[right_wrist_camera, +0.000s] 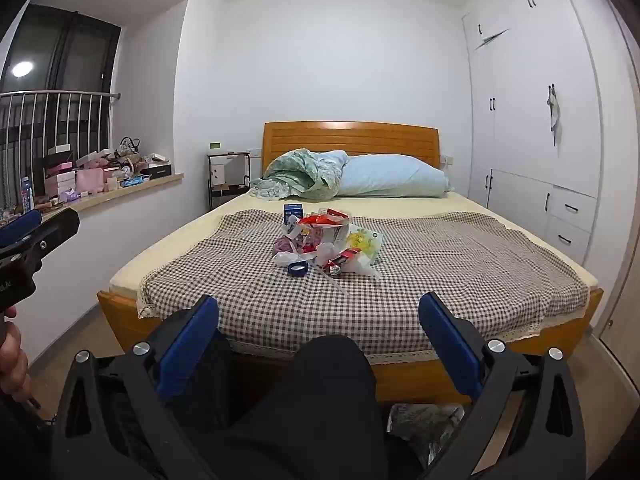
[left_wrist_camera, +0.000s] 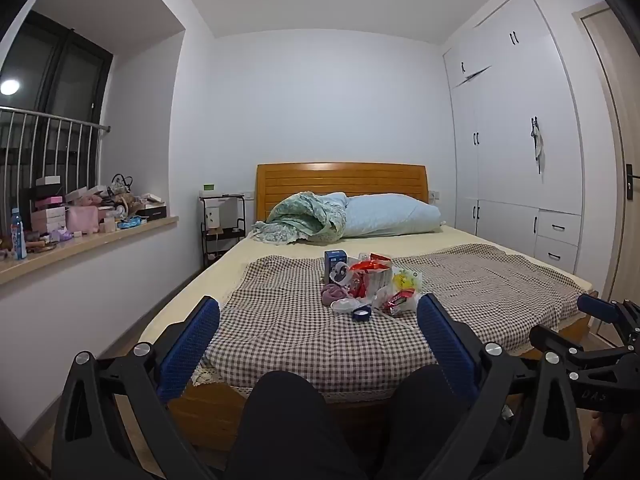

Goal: Collect trash

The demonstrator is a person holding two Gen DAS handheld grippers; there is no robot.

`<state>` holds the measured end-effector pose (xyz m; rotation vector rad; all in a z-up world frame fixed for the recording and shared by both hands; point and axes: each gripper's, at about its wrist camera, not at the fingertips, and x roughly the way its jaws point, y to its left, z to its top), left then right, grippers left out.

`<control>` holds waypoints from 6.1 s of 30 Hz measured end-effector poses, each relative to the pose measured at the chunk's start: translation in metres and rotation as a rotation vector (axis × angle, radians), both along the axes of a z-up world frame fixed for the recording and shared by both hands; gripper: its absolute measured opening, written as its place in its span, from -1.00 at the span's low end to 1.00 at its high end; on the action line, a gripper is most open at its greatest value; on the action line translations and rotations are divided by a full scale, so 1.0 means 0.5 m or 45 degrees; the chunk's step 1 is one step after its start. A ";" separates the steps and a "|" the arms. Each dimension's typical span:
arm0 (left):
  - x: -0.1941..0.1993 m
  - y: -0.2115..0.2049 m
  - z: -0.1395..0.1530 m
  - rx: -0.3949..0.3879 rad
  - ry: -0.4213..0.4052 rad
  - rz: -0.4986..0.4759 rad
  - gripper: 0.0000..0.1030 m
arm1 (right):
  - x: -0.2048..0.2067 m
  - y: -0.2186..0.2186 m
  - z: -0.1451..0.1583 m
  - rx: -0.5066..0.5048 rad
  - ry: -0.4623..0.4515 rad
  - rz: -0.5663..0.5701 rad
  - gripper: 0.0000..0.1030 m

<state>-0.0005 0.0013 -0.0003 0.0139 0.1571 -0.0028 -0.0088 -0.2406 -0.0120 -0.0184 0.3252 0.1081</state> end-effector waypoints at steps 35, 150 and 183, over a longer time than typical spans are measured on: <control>-0.010 -0.016 0.011 0.037 -0.010 0.000 0.86 | -0.003 0.002 0.002 -0.002 -0.032 -0.012 0.88; 1.053 -0.078 -0.338 -0.156 0.764 -0.295 0.39 | 0.756 -0.031 -0.256 -0.190 0.421 0.128 0.87; 0.975 0.051 -0.291 -0.391 0.549 -0.229 -0.79 | 0.968 0.049 -0.231 0.098 0.341 0.104 -0.99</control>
